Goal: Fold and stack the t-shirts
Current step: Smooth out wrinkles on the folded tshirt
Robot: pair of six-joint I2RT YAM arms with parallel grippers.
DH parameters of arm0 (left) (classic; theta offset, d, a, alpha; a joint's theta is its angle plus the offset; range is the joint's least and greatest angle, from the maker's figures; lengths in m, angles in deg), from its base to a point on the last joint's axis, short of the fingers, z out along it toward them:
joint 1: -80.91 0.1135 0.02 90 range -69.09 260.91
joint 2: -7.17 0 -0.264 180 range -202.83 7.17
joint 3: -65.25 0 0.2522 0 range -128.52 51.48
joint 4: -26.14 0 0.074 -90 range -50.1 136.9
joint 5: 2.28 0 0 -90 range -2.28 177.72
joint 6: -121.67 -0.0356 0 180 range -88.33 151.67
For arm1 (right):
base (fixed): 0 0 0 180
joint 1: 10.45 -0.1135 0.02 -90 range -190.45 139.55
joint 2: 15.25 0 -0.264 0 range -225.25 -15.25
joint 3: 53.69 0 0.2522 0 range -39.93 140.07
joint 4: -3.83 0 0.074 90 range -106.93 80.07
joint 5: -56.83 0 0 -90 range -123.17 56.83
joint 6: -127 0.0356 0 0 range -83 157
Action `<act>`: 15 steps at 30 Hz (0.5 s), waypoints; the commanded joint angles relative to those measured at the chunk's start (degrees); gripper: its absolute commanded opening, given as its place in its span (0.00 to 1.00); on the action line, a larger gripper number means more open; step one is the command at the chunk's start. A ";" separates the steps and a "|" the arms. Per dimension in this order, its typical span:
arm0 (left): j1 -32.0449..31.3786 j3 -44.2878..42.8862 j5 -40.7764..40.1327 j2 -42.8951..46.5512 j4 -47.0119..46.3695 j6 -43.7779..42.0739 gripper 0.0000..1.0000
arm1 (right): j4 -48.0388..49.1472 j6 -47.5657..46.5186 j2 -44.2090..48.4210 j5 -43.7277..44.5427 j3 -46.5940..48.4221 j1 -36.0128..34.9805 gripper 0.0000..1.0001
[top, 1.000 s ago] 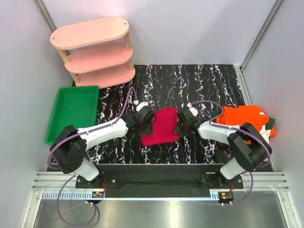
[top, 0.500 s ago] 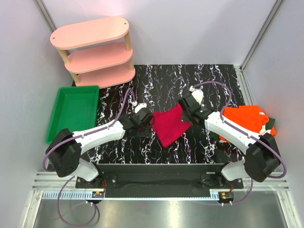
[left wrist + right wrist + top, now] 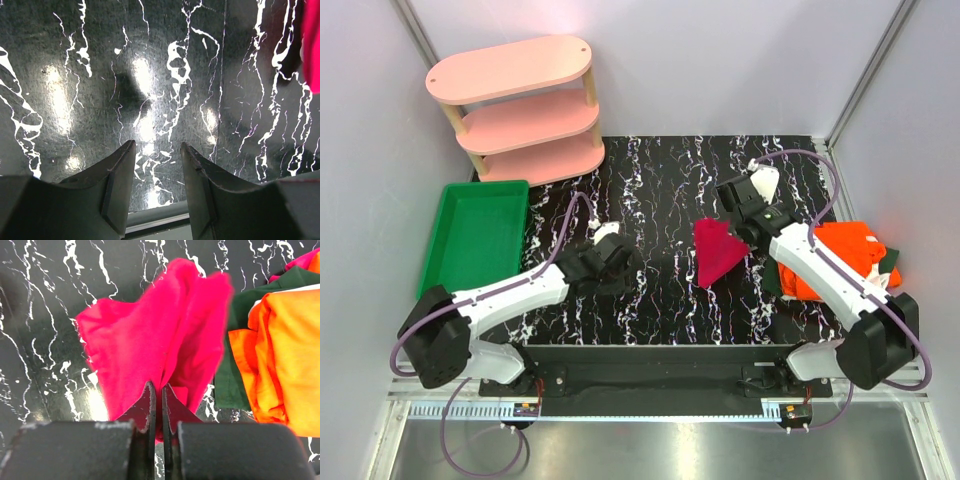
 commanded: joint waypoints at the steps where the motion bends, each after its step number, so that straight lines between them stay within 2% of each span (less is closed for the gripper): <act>1: -0.38 0.56 1.28 1.28 -1.03 -0.83 0.46 | -1.49 1.41 2.19 1.52 2.04 0.03 0.00; 13: -0.47 -2.33 3.13 -3.47 -2.88 -3.38 0.46 | -4.81 12.92 4.39 -2.35 -11.75 0.03 0.00; 15: -0.47 -2.95 3.56 -5.04 -3.23 -3.82 0.46 | -5.79 14.85 4.30 -2.88 -12.64 0.12 0.12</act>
